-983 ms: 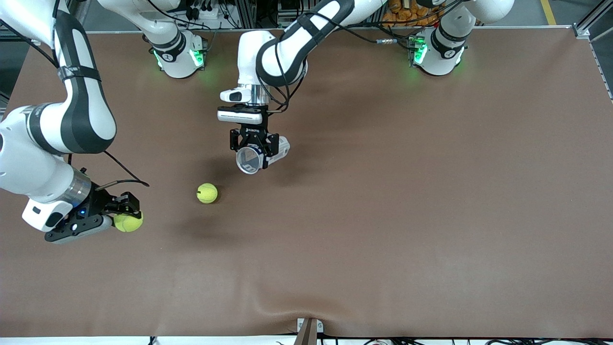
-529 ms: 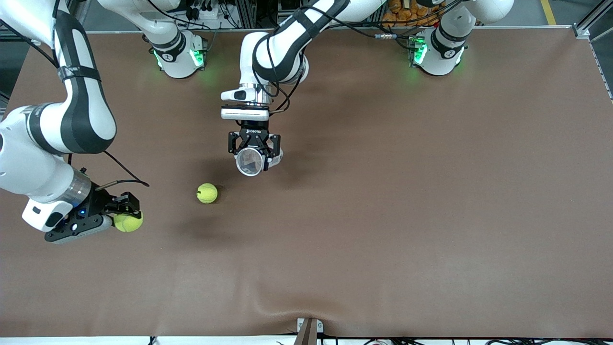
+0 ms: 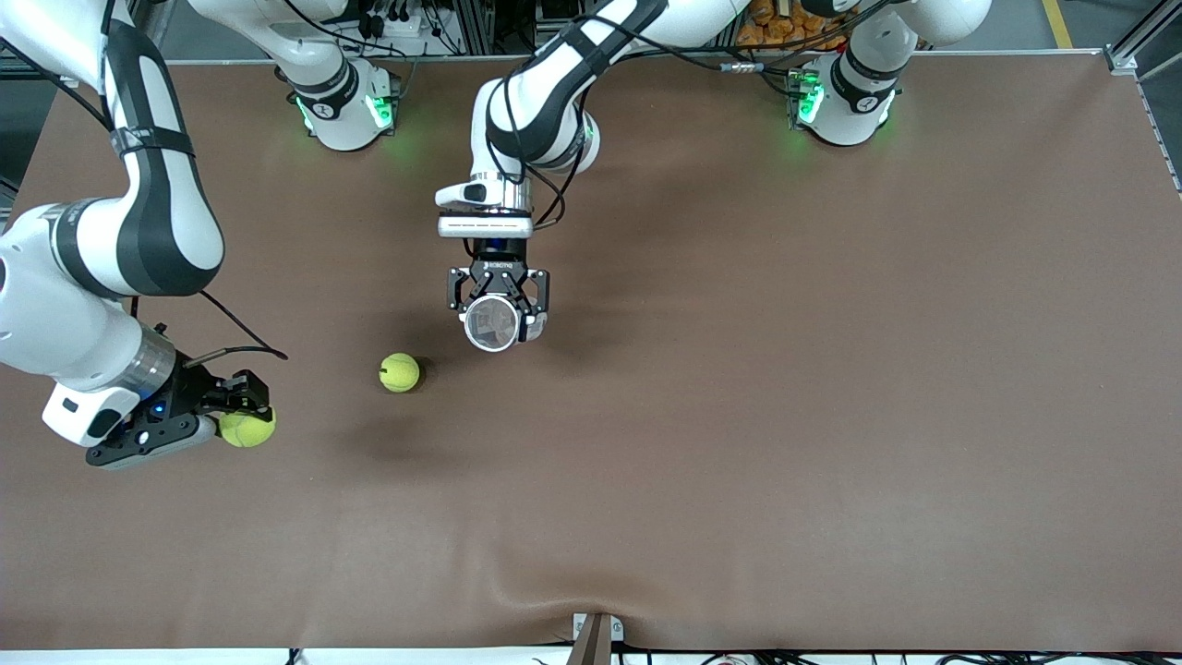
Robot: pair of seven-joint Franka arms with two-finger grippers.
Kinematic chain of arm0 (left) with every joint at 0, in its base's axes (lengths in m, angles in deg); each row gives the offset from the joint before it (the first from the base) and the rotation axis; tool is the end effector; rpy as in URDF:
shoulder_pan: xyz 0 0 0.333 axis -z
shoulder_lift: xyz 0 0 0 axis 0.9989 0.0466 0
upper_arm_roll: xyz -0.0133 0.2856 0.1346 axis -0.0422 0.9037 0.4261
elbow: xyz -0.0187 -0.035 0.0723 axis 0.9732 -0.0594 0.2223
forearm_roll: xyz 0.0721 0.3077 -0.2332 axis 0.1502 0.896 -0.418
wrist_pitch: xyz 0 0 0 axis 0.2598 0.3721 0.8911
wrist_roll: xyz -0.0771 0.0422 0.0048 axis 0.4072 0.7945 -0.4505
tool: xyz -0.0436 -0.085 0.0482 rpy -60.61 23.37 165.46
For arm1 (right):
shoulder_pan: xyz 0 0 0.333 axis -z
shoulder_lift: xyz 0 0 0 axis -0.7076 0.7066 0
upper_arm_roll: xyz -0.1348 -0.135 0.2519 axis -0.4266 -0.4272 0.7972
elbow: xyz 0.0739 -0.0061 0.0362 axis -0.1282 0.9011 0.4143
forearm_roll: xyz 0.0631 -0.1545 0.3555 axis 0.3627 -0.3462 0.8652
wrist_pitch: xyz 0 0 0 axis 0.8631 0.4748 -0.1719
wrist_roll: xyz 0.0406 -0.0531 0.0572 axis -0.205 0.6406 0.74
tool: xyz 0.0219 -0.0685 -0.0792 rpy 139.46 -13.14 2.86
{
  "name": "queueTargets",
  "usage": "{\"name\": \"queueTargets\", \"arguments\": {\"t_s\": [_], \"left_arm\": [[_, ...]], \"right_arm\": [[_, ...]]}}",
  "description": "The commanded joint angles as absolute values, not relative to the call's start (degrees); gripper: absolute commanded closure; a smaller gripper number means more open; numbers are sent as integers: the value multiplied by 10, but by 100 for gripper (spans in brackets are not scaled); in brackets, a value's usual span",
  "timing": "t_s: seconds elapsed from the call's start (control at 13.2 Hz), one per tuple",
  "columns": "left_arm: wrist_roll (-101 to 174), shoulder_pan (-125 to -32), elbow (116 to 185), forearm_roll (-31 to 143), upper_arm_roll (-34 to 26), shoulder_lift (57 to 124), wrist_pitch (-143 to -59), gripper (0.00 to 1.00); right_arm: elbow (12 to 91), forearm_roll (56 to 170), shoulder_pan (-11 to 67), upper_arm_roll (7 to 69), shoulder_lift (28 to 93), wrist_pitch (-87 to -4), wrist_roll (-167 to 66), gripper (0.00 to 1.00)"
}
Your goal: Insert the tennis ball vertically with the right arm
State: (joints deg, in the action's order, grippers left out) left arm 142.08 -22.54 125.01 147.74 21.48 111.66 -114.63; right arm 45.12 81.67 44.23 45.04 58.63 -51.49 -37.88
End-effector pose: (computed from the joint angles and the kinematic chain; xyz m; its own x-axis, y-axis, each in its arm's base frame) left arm 0.4135 -0.6569 0.2980 0.3344 -0.0398 0.9416 -0.0603 -0.9980 -0.0208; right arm 0.6785 0.0322 0.4254 0.9447 0.2871 0.1586 0.2995 -0.9522 -0.0603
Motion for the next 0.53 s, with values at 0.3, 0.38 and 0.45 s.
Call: {"name": "queueTargets", "arguments": {"t_s": [0.3, 0.38, 0.45], "left_arm": [[1528, -217, 1249, 1581, 220, 1136, -1080, 26], [1547, -213, 1249, 1597, 221, 1144, -1067, 26], [1564, -212, 1250, 1616, 220, 1147, -1051, 26]], "right_arm": [[457, 826, 445, 452, 575, -510, -369, 88], [457, 826, 445, 452, 575, -510, -369, 88], [457, 826, 446, 452, 575, -510, -369, 88]]}}
